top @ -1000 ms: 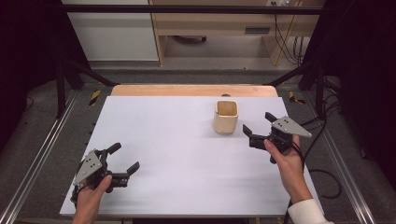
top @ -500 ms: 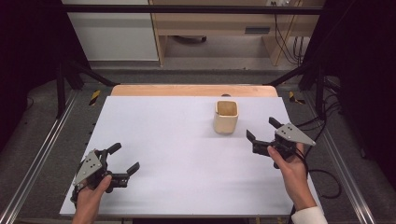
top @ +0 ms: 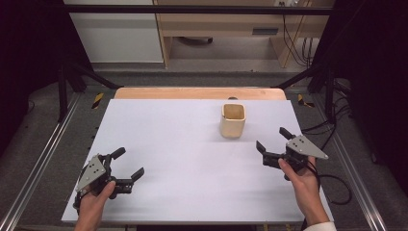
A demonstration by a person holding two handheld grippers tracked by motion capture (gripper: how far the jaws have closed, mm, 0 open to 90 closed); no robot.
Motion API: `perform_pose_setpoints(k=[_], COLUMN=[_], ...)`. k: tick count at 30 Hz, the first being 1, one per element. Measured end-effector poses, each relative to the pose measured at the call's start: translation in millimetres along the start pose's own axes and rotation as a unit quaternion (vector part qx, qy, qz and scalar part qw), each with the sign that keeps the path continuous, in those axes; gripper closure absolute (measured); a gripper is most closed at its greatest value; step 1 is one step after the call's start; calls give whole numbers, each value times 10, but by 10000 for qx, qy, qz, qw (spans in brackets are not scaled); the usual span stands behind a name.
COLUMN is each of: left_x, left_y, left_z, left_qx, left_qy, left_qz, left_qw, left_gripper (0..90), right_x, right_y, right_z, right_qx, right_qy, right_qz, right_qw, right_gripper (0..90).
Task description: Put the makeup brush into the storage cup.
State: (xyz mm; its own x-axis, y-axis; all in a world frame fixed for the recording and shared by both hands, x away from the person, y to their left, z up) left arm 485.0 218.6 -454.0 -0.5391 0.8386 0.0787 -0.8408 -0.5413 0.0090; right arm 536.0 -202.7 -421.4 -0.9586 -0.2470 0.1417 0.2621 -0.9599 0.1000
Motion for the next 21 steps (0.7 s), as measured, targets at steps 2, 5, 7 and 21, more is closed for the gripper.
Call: perform_pose_setpoints(k=[2, 5, 7, 21], left_x=[-1, -2, -2, 4], left_y=[1, 8, 10, 15], left_z=[-5, -1, 0, 8], left_qx=[-9, -10, -8, -14], left_qy=[-19, -13, -11, 4], left_qz=[-6, -7, -11, -8], left_qw=[10000, 10000, 10000, 10000], left_gripper=[0, 0, 0, 0], right_x=[28, 64, 82, 197], right_y=[-7, -12, -14, -134], right_z=[-10, -47, -78, -280], right_qx=[-16, -1, 20, 65], right_qy=[16, 14, -1, 23], right_qz=[7, 18, 13, 141], right_qw=[10000, 10000, 10000, 9999], right_gripper=[60, 60, 60, 63])
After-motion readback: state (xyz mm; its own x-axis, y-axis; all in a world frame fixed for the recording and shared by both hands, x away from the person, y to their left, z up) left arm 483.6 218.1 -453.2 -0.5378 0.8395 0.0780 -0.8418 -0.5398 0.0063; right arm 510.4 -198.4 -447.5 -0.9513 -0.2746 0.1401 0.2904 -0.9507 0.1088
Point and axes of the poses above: each handheld gripper's, and its own axes: x roughly backward along the jaws, z roughly out of its top, y roughly to its right, the point moved 10 cm from there along -x, roughly forward along the jaws, and after that the axes turned 13 degrees about -z, right-handed, at the moved point
